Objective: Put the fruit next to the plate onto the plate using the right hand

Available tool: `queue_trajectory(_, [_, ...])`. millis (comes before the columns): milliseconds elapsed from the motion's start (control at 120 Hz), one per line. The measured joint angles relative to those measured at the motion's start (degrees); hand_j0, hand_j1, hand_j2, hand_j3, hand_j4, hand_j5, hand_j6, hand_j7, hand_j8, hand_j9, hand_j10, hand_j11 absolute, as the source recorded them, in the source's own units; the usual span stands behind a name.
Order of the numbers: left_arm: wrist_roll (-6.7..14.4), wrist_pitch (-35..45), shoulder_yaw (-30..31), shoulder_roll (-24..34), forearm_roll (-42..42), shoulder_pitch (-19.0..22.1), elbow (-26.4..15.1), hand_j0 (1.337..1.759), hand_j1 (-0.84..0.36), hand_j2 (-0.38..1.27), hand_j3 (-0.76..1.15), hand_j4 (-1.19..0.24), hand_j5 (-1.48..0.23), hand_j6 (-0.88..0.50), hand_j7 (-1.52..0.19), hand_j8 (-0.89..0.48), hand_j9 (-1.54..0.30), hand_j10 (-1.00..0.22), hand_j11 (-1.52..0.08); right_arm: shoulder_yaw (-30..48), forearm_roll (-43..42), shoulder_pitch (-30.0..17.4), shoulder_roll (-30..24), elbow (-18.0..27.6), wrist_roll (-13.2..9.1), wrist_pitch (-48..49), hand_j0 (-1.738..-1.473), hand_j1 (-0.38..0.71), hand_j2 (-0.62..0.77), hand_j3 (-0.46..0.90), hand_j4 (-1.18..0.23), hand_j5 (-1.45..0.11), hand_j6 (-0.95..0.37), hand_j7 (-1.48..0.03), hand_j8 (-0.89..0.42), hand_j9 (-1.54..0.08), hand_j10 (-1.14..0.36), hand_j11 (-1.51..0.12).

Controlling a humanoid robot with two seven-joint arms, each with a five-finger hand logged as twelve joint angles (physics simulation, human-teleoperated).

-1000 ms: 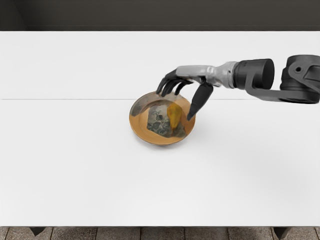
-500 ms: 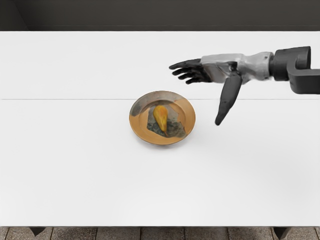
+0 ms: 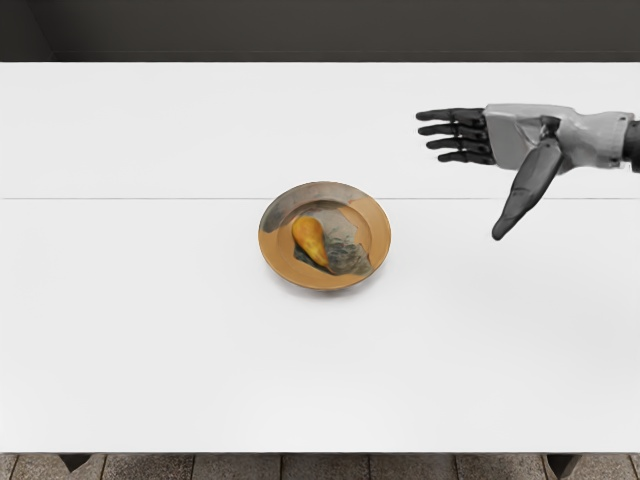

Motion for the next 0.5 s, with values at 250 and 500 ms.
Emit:
queue_trajectory(250, [0.00,0.00,0.00,0.00,0.00,0.03,0.00,1.658,0.32,0.00,0.00,-0.02,-0.03,-0.02,-0.03,-0.02,-0.03,-0.02,-0.03,-0.05,1.63,-0.99,-1.67,-0.95,-0.01,0.01,-1.658,-0.35,0.00,0.00,0.00,0.00,0.00,0.00,0.00,0.00,0.00,0.00])
queue_trajectory(500, [0.00,0.00,0.00,0.00,0.02,-0.02,0.00,1.658,0.32,0.00,0.00,-0.02,-0.03,-0.02,-0.03,-0.02,-0.03,-0.02,-0.03,0.00,2.73,-1.64,-2.47,-1.31,-0.01,0.01,-1.658,-0.35,0.00,0.00,0.00,0.00,0.00,0.00,0.00,0.00,0.00,0.00])
